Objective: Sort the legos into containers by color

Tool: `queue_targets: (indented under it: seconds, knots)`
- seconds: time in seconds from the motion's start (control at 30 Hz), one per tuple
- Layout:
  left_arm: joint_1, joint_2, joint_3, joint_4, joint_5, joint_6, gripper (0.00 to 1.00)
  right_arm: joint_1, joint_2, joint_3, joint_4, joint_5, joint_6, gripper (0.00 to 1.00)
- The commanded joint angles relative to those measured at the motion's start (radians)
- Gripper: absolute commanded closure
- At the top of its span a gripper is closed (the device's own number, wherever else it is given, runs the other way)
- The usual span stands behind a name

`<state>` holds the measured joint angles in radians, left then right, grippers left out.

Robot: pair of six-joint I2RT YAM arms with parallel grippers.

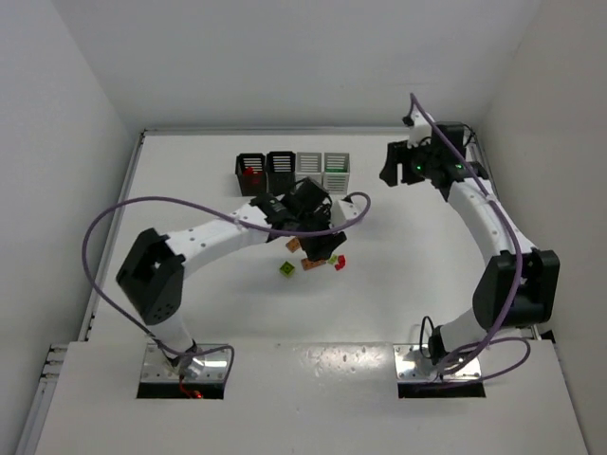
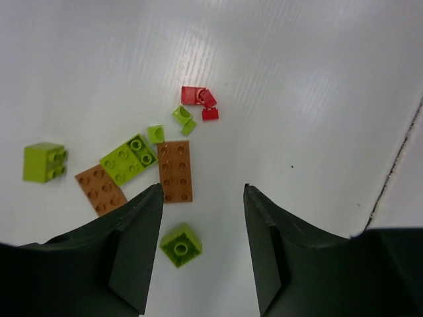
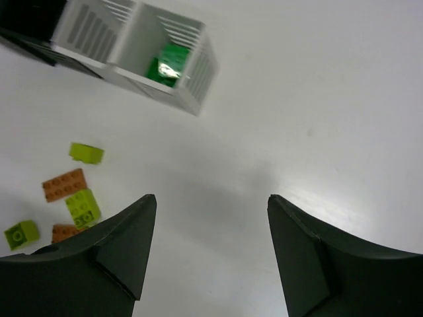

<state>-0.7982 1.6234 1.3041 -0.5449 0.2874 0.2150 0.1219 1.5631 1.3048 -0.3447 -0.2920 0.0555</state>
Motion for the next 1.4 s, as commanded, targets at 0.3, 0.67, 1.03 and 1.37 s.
queue_targets:
  seconds: [0.3,0.67,1.03,1.37]
  knots:
    - [-0.102,0.322,0.234,-0.003,-0.134,-0.052,0.45,-0.212,-0.077,-0.114,-0.037,-0.085,0.112,0.3]
    - [-0.121,0.457,0.357,-0.047,-0.134,-0.063,0.42,-0.266,-0.048,-0.114,-0.028,-0.148,0.142,0.3]
    - [-0.121,0.54,0.406,-0.075,-0.134,-0.063,0.42,-0.275,-0.048,-0.114,-0.019,-0.167,0.142,0.3]
    - [-0.139,0.558,0.397,-0.075,-0.125,-0.063,0.46,-0.284,-0.038,-0.124,-0.019,-0.185,0.142,0.3]
